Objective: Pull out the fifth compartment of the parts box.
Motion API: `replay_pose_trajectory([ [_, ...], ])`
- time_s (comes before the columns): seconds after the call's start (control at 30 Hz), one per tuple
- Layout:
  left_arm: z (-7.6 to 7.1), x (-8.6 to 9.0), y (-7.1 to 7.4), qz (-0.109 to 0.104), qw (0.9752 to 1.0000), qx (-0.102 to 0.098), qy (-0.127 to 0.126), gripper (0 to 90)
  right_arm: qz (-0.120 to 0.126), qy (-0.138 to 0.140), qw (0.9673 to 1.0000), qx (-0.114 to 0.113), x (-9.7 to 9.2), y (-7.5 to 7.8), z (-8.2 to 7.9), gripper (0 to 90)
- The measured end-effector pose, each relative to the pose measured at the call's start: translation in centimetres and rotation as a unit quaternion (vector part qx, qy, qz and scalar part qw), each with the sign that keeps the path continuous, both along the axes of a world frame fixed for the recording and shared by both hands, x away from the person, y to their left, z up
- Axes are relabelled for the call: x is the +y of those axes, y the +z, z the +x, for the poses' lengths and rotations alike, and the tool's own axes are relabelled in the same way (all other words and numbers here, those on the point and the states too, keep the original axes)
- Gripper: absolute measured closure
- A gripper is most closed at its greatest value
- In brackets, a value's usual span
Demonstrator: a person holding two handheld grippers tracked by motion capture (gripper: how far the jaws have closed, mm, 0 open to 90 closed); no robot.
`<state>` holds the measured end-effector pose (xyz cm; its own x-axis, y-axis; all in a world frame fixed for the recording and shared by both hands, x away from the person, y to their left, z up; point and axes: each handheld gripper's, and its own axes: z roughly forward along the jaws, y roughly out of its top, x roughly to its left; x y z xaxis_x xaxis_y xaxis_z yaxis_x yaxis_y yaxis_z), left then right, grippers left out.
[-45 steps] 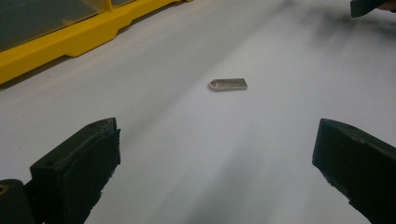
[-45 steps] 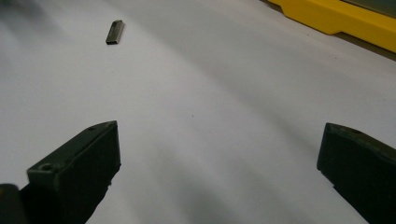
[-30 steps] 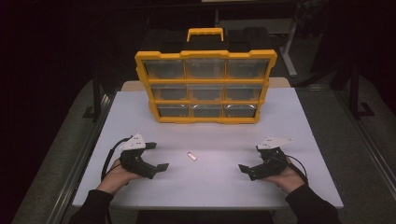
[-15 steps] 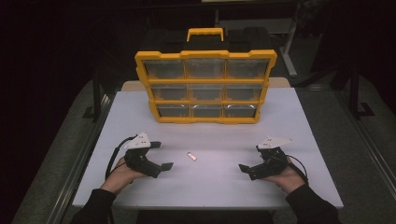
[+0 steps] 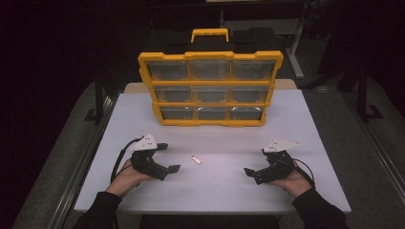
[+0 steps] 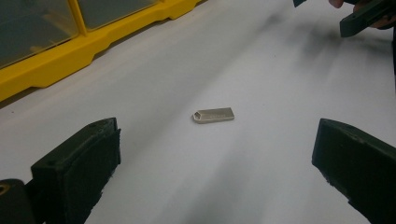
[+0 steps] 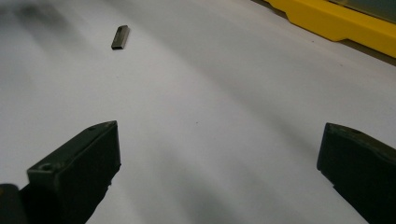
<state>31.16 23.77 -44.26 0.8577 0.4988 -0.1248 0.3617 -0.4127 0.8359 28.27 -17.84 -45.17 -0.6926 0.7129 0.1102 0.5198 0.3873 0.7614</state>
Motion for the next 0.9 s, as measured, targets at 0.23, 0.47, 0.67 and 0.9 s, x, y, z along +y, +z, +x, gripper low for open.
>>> replay_pose_trajectory([
  [0.23,0.2,-0.3,0.0,-0.004,1.0000,0.001,0.000,0.8,0.000,0.000,1.0000,0.001,0.0,0.0,0.0,0.0],
  [0.47,0.5,-0.8,-0.1,-0.005,1.0000,0.001,-0.005,0.8,0.001,0.000,1.0000,0.001,0.0,0.0,0.0,0.0],
  [0.67,0.7,-1.1,-0.1,-0.007,1.0000,0.002,-0.005,0.8,0.000,0.001,1.0000,0.002,0.0,0.0,0.0,0.0],
  [0.9,1.0,-1.5,-0.2,-0.011,0.9999,-0.002,-0.004,5.3,0.000,0.000,1.0000,0.003,0.0,-0.1,0.0,0.0],
])
